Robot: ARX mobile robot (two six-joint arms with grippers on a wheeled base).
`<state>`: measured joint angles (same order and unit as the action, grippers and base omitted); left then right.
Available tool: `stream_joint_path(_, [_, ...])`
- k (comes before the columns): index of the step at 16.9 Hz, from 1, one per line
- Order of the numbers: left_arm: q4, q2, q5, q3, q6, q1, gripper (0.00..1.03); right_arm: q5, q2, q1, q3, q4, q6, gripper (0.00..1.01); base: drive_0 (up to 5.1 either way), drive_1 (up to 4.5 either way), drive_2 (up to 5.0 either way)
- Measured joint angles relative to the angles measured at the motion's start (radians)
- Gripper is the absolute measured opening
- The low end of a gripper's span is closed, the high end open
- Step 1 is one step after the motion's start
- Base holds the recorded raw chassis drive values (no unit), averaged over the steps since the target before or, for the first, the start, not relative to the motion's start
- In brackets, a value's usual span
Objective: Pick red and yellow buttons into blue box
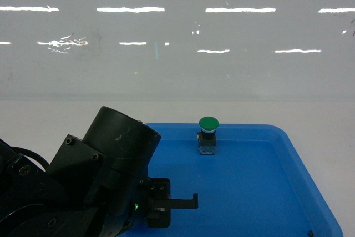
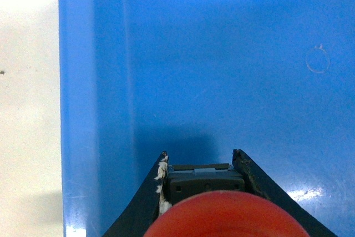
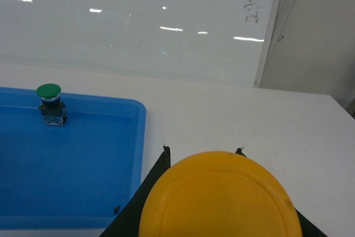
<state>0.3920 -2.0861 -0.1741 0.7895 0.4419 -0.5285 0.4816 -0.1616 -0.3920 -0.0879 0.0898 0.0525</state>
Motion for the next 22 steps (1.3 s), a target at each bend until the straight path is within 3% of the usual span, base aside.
stream_joint_path(2, [0.09,0.02,-0.015,-0.068,-0.003,0.025,0.28,0.0,0.0,0.0,0.0,0.0,0.0,0.27,0.0,0.0,0.0])
stream_joint_path(3, [0.12,0.075,0.016,-0.091,0.0,0.065,0.28,0.0,0.0,0.0,0.0,0.0,0.0,0.26,0.0,0.0,0.0])
stream_joint_path(7, [0.152,0.191,0.075,-0.119,0.0,0.115,0.28,0.0,0.0,0.0,0.0,0.0,0.0,0.26,0.0,0.0,0.0])
stream_joint_path(8, [0.174,0.277,0.079,-0.145,-0.003,0.164,0.28,0.0,0.0,0.0,0.0,0.0,0.0,0.26,0.0,0.0,0.0])
stream_joint_path(9, [0.253,0.476,-0.004,-0.233,-0.056,0.262,0.27,0.0,0.0,0.0,0.0,0.0,0.0,0.26,0.0,0.0,0.0])
stream_joint_path(10, [0.319,0.681,-0.059,-0.356,-0.141,0.317,0.27,0.0,0.0,0.0,0.0,0.0,0.0,0.26,0.0,0.0,0.0])
stream_joint_path(11, [0.354,0.778,-0.07,-0.429,-0.214,0.307,0.27,0.0,0.0,0.0,0.0,0.0,0.0,0.26,0.0,0.0,0.0])
stream_joint_path(14, [0.348,0.921,-0.101,-0.526,-0.296,0.28,0.27,0.0,0.0,0.0,0.0,0.0,0.0,0.26,0.0,0.0,0.0])
stream_joint_path(16, [0.24,1.063,-0.09,-0.565,-0.37,0.262,0.27,0.0,0.0,0.0,0.0,0.0,0.0,0.26,0.0,0.0,0.0])
stream_joint_path(18, [0.129,1.198,-0.072,-0.58,-0.41,0.278,0.27,0.0,0.0,0.0,0.0,0.0,0.0,0.26,0.0,0.0,0.0])
stream_joint_path(22, [0.122,1.22,-0.067,-0.58,-0.429,0.286,0.27,0.0,0.0,0.0,0.0,0.0,0.0,0.26,0.0,0.0,0.0])
